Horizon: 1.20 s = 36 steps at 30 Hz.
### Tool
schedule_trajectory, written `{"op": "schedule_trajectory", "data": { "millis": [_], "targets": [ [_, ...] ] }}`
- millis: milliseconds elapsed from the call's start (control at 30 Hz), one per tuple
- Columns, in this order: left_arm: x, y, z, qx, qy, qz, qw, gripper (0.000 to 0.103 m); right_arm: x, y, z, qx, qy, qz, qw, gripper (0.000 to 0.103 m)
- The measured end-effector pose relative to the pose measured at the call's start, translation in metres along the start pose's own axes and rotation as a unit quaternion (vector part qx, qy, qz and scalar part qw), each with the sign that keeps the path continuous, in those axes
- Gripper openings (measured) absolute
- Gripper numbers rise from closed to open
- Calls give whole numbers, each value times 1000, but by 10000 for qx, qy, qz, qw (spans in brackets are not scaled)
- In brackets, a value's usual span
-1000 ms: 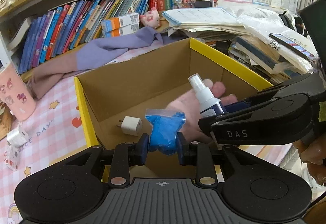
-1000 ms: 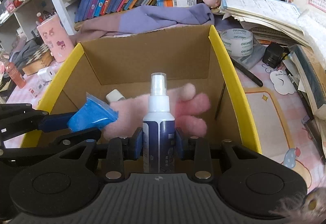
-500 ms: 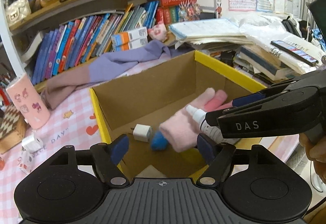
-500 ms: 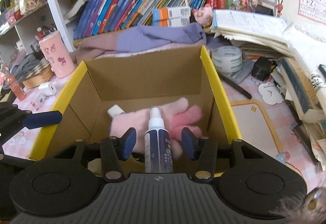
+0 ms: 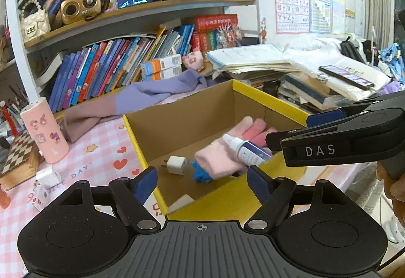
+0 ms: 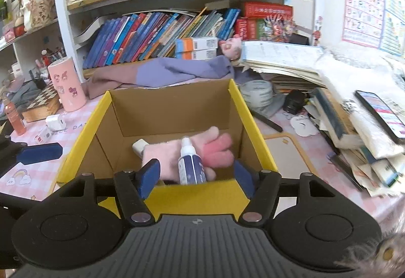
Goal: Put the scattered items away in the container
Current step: 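Open the left tool to drop the bag while the right tool releases the spray bottle, then withdraw both open tools from the box toward the remaining items on the table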
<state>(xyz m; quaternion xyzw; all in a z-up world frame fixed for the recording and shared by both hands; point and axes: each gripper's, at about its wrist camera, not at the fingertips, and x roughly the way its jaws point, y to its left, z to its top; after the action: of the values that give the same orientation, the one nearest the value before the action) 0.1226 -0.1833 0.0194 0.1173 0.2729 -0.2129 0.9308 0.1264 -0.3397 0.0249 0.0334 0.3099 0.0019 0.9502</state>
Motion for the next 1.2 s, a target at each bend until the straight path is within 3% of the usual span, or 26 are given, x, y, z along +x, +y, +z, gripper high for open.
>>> {"op": "schedule_trajectory", "data": {
  "millis": [300, 633, 1200],
  "targets": [
    [-35, 5, -22, 108, -33, -327, 9994, 80, -41, 24, -28, 176, -15, -359, 9992, 67],
    [-71, 26, -52, 65, 88, -433, 9990, 81, -72, 65, -58, 185, 130, -552, 9982, 70],
    [-109, 61, -97, -123, 568, -242, 9980, 86, -84, 121, -93, 218, 522, -272, 9980, 74]
  ]
}}
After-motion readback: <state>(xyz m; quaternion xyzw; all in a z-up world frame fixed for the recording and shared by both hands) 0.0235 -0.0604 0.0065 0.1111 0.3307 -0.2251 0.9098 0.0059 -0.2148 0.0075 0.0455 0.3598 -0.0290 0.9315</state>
